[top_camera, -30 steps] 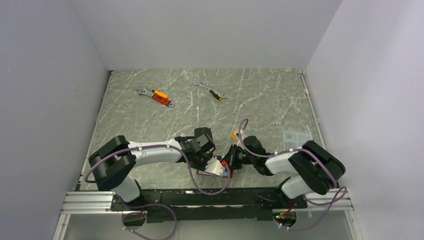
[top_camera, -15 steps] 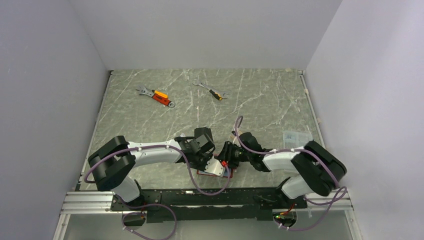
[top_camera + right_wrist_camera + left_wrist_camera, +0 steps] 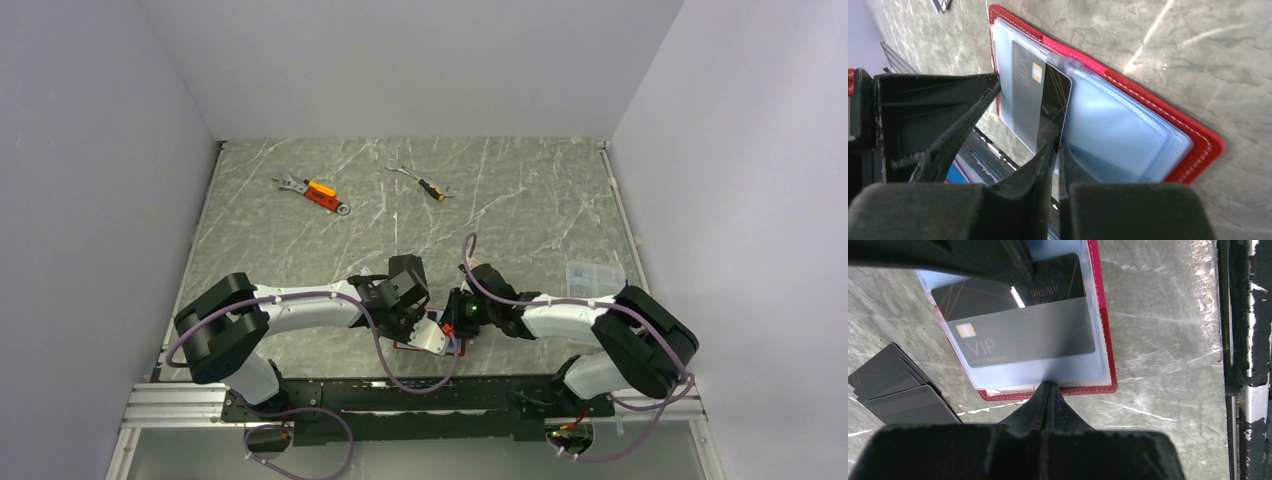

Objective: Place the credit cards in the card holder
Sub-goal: Insert the credit card into the card holder.

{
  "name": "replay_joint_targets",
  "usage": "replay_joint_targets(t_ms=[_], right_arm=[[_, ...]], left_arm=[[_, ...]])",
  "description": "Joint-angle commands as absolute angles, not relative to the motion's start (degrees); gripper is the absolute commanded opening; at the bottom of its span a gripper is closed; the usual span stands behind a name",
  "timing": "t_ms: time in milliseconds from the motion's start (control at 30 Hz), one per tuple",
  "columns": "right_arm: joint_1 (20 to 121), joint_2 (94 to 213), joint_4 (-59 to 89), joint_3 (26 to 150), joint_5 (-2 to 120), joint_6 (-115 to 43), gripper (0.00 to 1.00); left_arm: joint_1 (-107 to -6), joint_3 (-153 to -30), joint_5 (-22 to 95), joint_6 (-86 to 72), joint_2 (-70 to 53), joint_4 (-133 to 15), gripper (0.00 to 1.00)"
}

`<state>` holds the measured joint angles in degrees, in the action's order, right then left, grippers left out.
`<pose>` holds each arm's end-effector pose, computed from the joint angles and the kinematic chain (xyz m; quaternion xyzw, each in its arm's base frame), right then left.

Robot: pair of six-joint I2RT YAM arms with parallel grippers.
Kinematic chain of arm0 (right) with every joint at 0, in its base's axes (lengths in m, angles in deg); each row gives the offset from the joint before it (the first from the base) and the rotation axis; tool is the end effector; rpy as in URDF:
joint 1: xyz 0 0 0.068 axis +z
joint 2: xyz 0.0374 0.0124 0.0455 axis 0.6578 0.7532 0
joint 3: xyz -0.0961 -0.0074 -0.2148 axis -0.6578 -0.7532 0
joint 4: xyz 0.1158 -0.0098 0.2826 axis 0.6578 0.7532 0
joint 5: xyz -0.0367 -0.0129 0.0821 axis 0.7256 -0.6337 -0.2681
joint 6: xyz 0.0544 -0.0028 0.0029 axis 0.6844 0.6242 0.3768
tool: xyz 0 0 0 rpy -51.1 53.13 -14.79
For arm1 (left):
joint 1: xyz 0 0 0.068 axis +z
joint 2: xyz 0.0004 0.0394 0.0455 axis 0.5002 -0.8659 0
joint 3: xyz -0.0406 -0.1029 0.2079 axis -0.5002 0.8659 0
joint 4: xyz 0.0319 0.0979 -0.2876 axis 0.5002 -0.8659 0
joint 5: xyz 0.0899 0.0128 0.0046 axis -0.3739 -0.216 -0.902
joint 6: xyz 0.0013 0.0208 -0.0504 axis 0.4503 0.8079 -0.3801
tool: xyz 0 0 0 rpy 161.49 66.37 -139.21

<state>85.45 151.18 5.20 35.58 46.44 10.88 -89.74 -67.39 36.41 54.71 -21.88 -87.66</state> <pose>0.1803 0.1942 0.0494 0.0093 0.9158 0.3847 0.1148 0.1558 -0.2770 0.0898 0.8074 0.5534 -0.0856 0.1859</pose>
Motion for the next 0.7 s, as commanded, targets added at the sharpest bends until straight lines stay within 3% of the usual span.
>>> replay_joint_targets(t_ms=[0,433,600,667], right_arm=[[87.22,154.56,6.95,39.73,48.60,10.06,0.02],[90.01,159.84,6.60,45.64,47.05,8.94,0.04],[89.29,155.72,9.01,44.06,46.12,8.00,0.17],[88.47,153.37,8.73,42.32,45.76,8.05,0.10]], left_arm=[[-89.88,-64.65,36.62,54.54,-23.75,-89.92,0.00],[-89.83,-64.09,37.39,54.54,-22.64,-89.55,0.00],[-89.88,-63.66,36.98,54.63,-21.66,-89.62,0.00],[-89.86,-63.39,36.62,54.48,-21.07,-89.26,0.00]])
